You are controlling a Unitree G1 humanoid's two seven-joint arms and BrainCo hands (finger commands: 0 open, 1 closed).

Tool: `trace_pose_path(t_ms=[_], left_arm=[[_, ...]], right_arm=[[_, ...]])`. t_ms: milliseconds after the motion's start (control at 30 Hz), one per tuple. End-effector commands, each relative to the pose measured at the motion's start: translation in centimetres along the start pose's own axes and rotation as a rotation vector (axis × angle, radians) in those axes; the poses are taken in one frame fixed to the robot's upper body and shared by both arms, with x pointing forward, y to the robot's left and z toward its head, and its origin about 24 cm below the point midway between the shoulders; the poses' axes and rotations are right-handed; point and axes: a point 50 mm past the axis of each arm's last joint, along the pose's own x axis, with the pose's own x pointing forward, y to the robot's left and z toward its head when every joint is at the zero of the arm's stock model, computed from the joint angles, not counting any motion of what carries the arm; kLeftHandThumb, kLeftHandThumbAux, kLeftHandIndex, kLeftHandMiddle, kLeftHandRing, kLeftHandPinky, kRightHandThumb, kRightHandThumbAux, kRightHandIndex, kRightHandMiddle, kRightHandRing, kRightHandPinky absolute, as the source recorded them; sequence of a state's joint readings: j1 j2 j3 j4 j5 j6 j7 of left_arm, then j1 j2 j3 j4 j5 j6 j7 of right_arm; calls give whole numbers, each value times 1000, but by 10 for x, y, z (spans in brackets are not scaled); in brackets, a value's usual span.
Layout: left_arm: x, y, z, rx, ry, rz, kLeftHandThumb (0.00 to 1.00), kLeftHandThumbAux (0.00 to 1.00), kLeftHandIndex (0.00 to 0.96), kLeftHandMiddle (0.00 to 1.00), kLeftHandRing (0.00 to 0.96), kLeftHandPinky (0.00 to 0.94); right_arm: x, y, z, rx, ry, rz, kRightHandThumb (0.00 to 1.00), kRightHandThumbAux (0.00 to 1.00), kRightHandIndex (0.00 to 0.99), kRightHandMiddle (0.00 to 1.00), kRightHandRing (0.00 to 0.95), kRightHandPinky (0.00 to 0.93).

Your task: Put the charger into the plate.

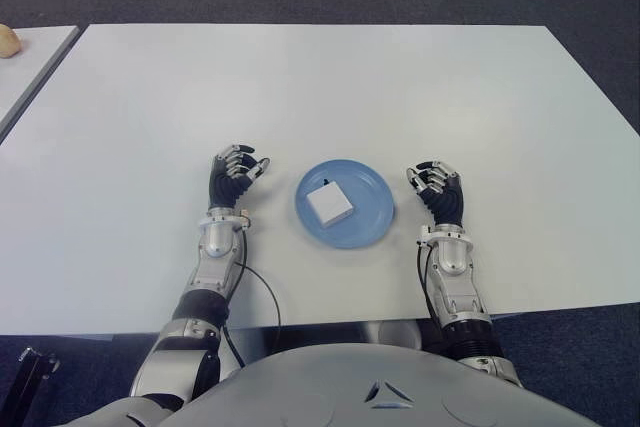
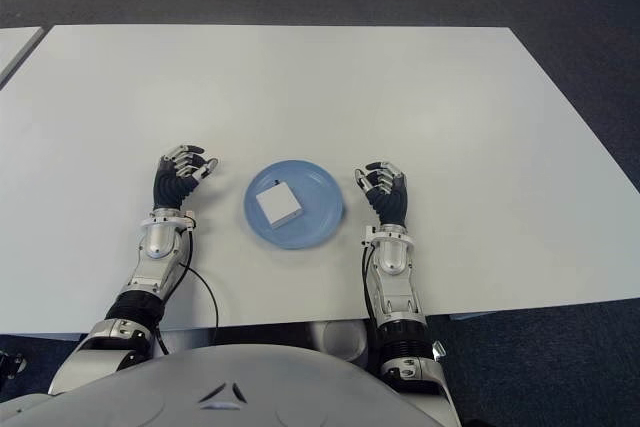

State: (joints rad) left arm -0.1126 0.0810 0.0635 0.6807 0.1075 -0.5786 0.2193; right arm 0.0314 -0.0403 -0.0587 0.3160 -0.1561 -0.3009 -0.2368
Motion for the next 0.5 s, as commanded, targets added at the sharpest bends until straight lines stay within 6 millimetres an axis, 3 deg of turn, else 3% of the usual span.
trace_pose_path(t_ms=[33,500], left_arm=[[-2,2,-7,0,46,17,703,717,433,578,560,529],[0,3,-13,-29,93,-1,704,717,431,554,535,500]], right_arm=[[0,2,-3,5,20,14,706,730,431,627,625,620],[1,3,-4,-7,42,24,705,730,431,616,614,600]])
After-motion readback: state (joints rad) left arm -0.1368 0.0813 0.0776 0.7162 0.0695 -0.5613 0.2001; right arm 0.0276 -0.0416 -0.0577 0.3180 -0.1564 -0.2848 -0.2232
